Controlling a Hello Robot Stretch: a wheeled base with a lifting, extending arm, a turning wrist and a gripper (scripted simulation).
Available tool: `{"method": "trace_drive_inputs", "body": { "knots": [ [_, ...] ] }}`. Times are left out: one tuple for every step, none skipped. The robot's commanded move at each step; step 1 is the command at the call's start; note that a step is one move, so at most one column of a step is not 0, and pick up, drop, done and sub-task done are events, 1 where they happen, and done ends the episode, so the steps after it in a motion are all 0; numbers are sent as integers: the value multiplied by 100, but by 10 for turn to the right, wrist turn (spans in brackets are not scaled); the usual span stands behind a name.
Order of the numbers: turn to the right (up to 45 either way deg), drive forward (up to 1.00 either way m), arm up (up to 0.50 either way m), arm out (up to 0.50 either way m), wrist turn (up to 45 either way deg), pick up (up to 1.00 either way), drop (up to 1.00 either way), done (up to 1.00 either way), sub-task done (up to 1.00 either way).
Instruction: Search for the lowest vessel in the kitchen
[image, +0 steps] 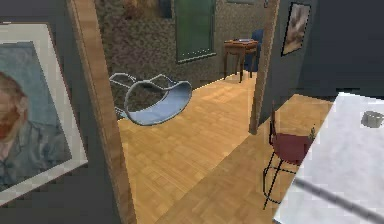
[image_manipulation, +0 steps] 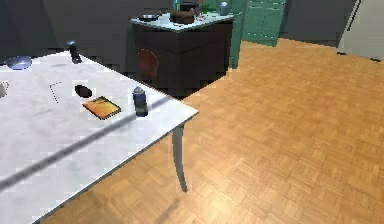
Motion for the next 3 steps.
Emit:
{"method": "trace_drive_inputs", "body": {
  "knots": [
    [90,0,0,0,0,0,0,0,0],
    [0,45,0,0,0,0,0,0,0],
    [60,0,0,0,0,0,0,0,0]
  ]
}}
